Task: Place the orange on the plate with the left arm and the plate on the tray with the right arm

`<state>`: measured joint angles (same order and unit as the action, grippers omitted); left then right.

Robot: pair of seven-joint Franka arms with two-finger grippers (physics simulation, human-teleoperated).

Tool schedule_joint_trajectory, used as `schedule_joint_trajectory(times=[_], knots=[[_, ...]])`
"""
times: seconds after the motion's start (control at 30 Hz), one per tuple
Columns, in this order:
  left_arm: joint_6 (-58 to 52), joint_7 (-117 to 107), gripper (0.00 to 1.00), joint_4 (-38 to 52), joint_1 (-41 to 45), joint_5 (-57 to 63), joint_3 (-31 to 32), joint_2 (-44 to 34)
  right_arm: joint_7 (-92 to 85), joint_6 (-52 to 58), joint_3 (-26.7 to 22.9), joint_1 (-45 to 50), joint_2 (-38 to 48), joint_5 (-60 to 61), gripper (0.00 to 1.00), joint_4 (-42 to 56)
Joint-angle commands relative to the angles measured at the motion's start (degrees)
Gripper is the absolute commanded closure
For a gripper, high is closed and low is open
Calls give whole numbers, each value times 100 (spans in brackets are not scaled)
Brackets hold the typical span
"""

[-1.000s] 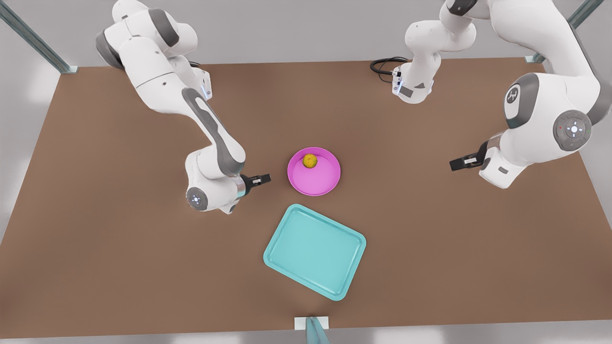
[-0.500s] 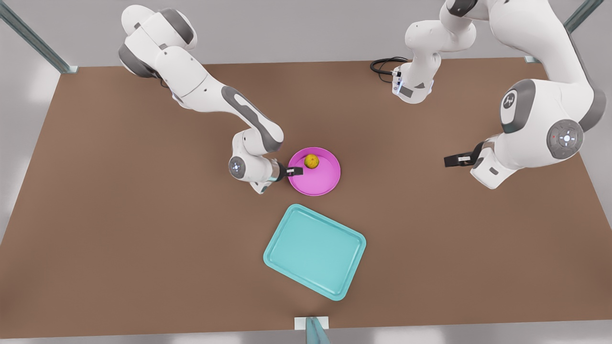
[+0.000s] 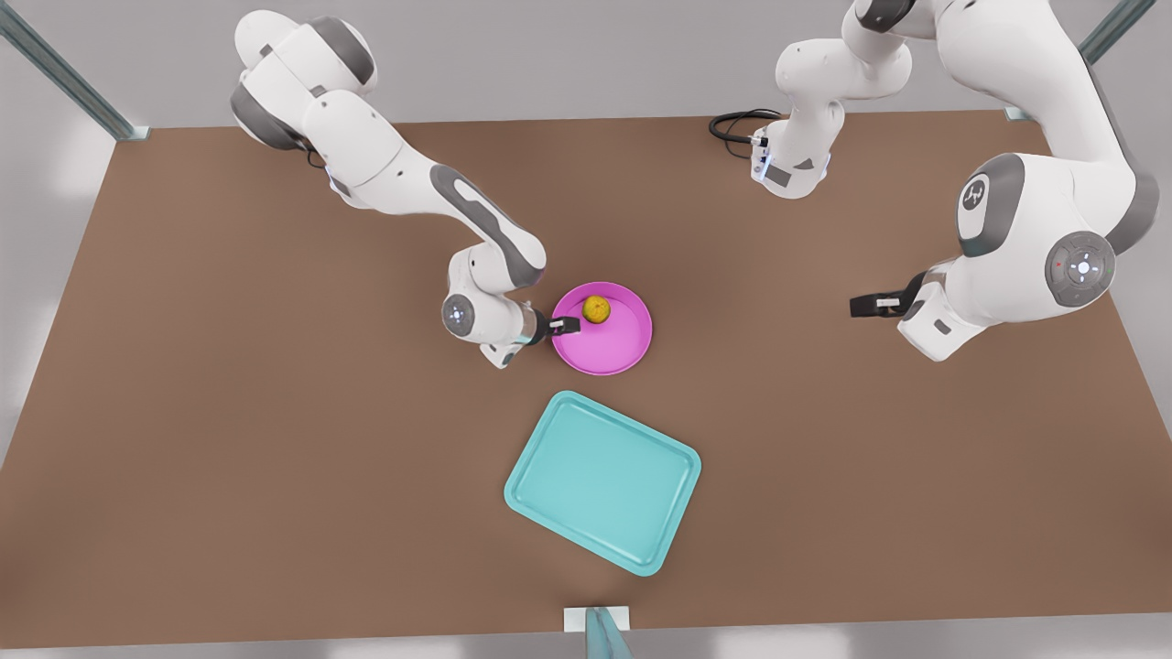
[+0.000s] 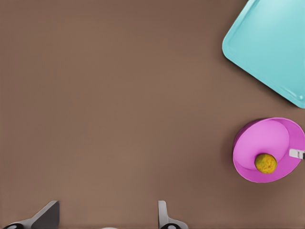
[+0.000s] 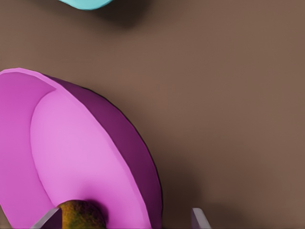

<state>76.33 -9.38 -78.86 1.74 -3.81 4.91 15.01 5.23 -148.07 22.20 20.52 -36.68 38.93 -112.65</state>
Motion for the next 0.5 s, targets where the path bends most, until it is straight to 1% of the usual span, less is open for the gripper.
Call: schedule_joint_trajectory(times=[0.0,0.03,0.07,0.13,0.17,0.23,0.3,0.37,0.43,0.47], knots=[[-22,218,0,2,-7,3,2,-7,-303,112,4,4,-32,10,0,6],[-22,218,0,2,-7,3,2,2,-303,112,4,4,-59,10,0,15],[-13,218,0,2,-7,3,2,2,-294,112,-5,22,-67,10,14,15],[-13,218,0,2,-7,3,2,2,-294,112,-5,22,-67,10,18,15],[-13,218,0,2,-7,3,2,2,-294,112,-5,13,-67,10,24,15],[-13,218,0,2,-7,3,2,2,-303,112,4,13,-67,10,40,24],[-13,218,0,2,-7,3,2,2,-391,121,-5,4,-94,10,47,24],[-13,226,0,2,-7,-6,2,2,-391,121,4,-4,-94,10,58,24],[22,226,0,2,-16,-6,2,2,-400,121,-5,-13,-94,10,75,32],[22,226,0,2,-16,-6,2,2,-409,121,-5,-31,-94,10,78,32]])
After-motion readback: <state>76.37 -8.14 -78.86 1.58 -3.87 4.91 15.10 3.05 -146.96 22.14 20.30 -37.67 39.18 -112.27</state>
